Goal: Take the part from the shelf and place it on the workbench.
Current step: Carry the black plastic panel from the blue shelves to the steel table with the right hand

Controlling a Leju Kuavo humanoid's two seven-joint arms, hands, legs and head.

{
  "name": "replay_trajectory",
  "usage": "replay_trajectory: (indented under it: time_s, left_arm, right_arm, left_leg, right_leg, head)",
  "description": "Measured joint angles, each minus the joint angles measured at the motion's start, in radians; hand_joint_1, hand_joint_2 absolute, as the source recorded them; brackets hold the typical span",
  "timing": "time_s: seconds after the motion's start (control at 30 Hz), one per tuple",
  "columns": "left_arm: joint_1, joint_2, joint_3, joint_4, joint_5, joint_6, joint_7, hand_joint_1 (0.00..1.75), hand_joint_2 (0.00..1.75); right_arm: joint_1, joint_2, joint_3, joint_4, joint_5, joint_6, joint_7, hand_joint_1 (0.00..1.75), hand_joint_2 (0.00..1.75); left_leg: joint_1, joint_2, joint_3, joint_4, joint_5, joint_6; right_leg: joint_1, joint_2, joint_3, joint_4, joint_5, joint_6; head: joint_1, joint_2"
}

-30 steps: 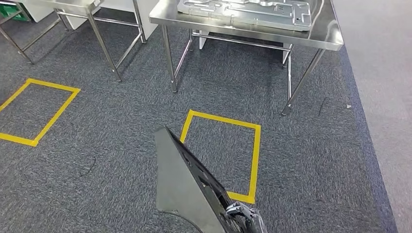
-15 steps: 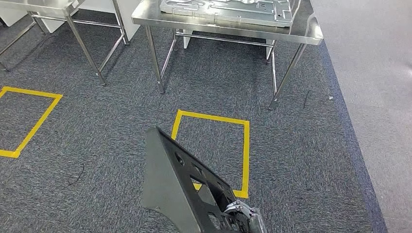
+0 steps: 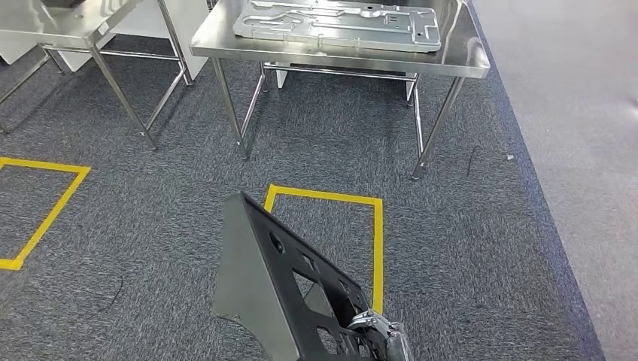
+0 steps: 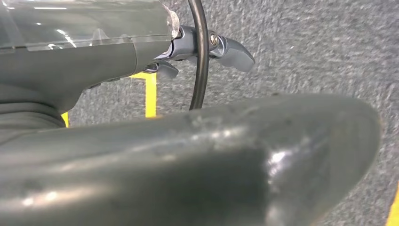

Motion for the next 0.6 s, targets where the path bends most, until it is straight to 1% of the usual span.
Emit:
replay_trajectory:
  time_s: [0.03, 0.07, 0.1, 0.13, 0.17, 0.2, 0.27, 0.3, 0.33, 0.37, 0.4, 0.43, 0.47, 0.5, 0.53, 0.57, 0.6]
  left_arm:
    - [-0.001, 0.002, 0.002, 0.000, 0.000, -0.001, 0.002, 0.00, 0.00]
    - [-0.001, 0.003, 0.005, 0.000, 0.000, -0.002, 0.002, 0.00, 0.00]
    - [-0.001, 0.004, 0.007, 0.000, 0.000, -0.003, 0.003, 0.00, 0.00]
    - [-0.001, 0.005, 0.010, 0.000, 0.000, -0.004, 0.003, 0.00, 0.00]
    - [-0.002, 0.005, 0.012, 0.000, 0.000, -0.005, 0.003, 0.00, 0.00]
    - [-0.003, 0.006, 0.014, 0.000, 0.000, -0.005, 0.004, 0.00, 0.00]
    - [-0.004, 0.007, 0.016, 0.000, 0.000, -0.005, 0.005, 0.00, 0.00]
    - [-0.004, 0.007, 0.017, 0.000, 0.000, -0.005, 0.005, 0.00, 0.00]
    - [-0.003, 0.007, 0.017, 0.000, 0.000, -0.005, 0.006, 0.00, 0.00]
    - [-0.002, 0.008, 0.017, 0.000, 0.000, -0.005, 0.006, 0.00, 0.00]
    - [-0.002, 0.008, 0.017, 0.000, 0.000, -0.005, 0.006, 0.00, 0.00]
    - [-0.002, 0.008, 0.017, 0.000, 0.000, -0.005, 0.006, 0.00, 0.00]
    - [-0.003, 0.008, 0.017, 0.001, 0.000, -0.005, 0.006, 0.00, 0.00]
    - [-0.004, 0.008, 0.018, 0.001, 0.000, -0.005, 0.007, 0.00, 0.00]
    - [-0.005, 0.008, 0.018, 0.002, 0.000, -0.005, 0.007, 0.00, 0.00]
    - [-0.007, 0.008, 0.017, 0.002, 0.000, -0.005, 0.007, 0.00, 0.00]
    - [-0.008, 0.009, 0.017, 0.002, 0.000, -0.005, 0.007, 0.00, 0.00]
  right_arm:
    - [-0.002, -0.002, 0.003, 0.000, -0.002, -0.003, 0.001, 1.75, 1.75]
    - [-0.003, -0.005, 0.006, 0.000, -0.004, -0.006, 0.002, 1.75, 1.75]
    - [-0.004, -0.007, 0.008, 0.000, -0.005, -0.007, 0.002, 1.75, 1.75]
    - [-0.006, -0.010, 0.010, 0.000, -0.005, -0.008, 0.003, 1.75, 1.75]
    - [-0.008, -0.012, 0.011, 0.000, -0.005, -0.008, 0.003, 1.75, 1.75]
    - [-0.011, -0.014, 0.012, 0.000, -0.005, -0.008, 0.003, 1.75, 1.75]
    - [-0.013, -0.019, 0.014, 0.000, -0.005, -0.008, 0.003, 1.75, 1.75]
    - [-0.014, -0.021, 0.015, 0.000, -0.005, -0.008, 0.003, 1.75, 1.75]
    - [-0.014, -0.023, 0.016, 0.000, -0.005, -0.008, 0.004, 1.75, 1.75]
    - [-0.015, -0.023, 0.016, 0.000, -0.005, -0.008, 0.004, 1.75, 1.75]
    - [-0.015, -0.024, 0.017, 0.000, -0.005, -0.008, 0.005, 1.75, 1.75]
    - [-0.015, -0.024, 0.017, 0.000, -0.005, -0.008, 0.005, 1.75, 1.75]
    - [-0.015, -0.025, 0.017, 0.000, -0.006, -0.008, 0.005, 1.75, 1.75]
    - [-0.015, -0.026, 0.018, 0.000, -0.006, -0.008, 0.006, 1.75, 1.75]
    - [-0.016, -0.027, 0.019, 0.000, -0.006, -0.008, 0.006, 1.75, 1.75]
    - [-0.016, -0.028, 0.020, 0.000, -0.005, -0.008, 0.007, 1.75, 1.75]
    - [-0.016, -0.029, 0.021, 0.000, -0.005, -0.008, 0.007, 1.75, 1.75]
  left_leg:
    - [-0.002, -0.001, 0.005, -0.008, -0.010, 0.006]
    - [-0.002, -0.001, 0.009, -0.014, -0.014, 0.012]
    - [0.000, -0.002, 0.014, -0.018, -0.016, 0.018]
    - [0.001, -0.002, 0.022, -0.023, -0.019, 0.025]
    - [0.003, -0.002, 0.031, -0.028, -0.022, 0.031]
    - [0.004, -0.002, 0.040, -0.032, -0.027, 0.035]
    - [0.005, -0.002, 0.055, -0.035, -0.040, 0.037]
    - [0.005, -0.003, 0.064, -0.035, -0.048, 0.037]
    - [0.005, -0.003, 0.076, -0.035, -0.058, 0.035]
    - [0.005, -0.004, 0.090, -0.035, -0.068, 0.034]
    - [0.005, -0.004, 0.104, -0.035, -0.079, 0.032]
    - [0.004, -0.004, 0.118, -0.036, -0.090, 0.029]
    - [0.004, -0.005, 0.129, -0.037, -0.100, 0.025]
    - [0.003, -0.006, 0.137, -0.041, -0.110, 0.018]
    - [0.003, -0.005, 0.147, -0.042, -0.114, 0.012]
    - [0.002, -0.005, 0.157, -0.044, -0.115, 0.004]
    - [0.002, -0.003, 0.165, -0.042, -0.114, -0.002]
  right_leg:
    - [0.002, 0.001, 0.001, 0.002, -0.002, 0.006]
    - [0.001, 0.002, 0.002, 0.004, -0.002, 0.011]
    - [0.000, 0.001, -0.001, 0.015, 0.001, 0.016]
    - [-0.001, 0.000, -0.011, 0.040, 0.003, 0.020]
    - [-0.002, -0.002, -0.034, 0.080, 0.001, 0.025]
    - [-0.004, -0.003, -0.070, 0.138, -0.009, 0.030]
    - [-0.008, -0.004, -0.161, 0.255, -0.053, 0.038]
    - [-0.009, -0.004, -0.199, 0.290, -0.073, 0.040]
    - [-0.010, -0.004, -0.221, 0.295, -0.076, 0.039]
    - [-0.011, -0.004, -0.228, 0.269, -0.057, 0.036]
    - [-0.011, -0.005, -0.220, 0.216, -0.016, 0.031]
    - [-0.009, -0.007, -0.208, 0.152, 0.041, 0.025]
    - [-0.006, -0.009, -0.197, 0.101, 0.080, 0.021]
    - [-0.002, -0.011, -0.188, 0.068, 0.105, 0.016]
    - [0.001, -0.011, -0.184, 0.052, 0.113, 0.011]
    - [0.003, -0.009, -0.177, 0.048, 0.103, 0.006]
    - [0.001, -0.006, -0.163, 0.041, 0.102, 0.000]
  head:
    - [0.000, 0.000]
    - [0.000, 0.000]
    - [0.000, 0.000]
    - [0.000, 0.000]
    - [0.000, 0.000]
    - [0.000, 0.000]
    - [0.000, 0.000]
    - [0.000, 0.000]
    - [0.000, 0.000]
    - [0.000, 0.000]
    - [0.000, 0.000]
    - [0.000, 0.000]
    - [0.000, 0.000]
    - [0.000, 0.000]
    - [0.000, 0.000]
    - [0.000, 0.000]
    - [0.000, 0.000]
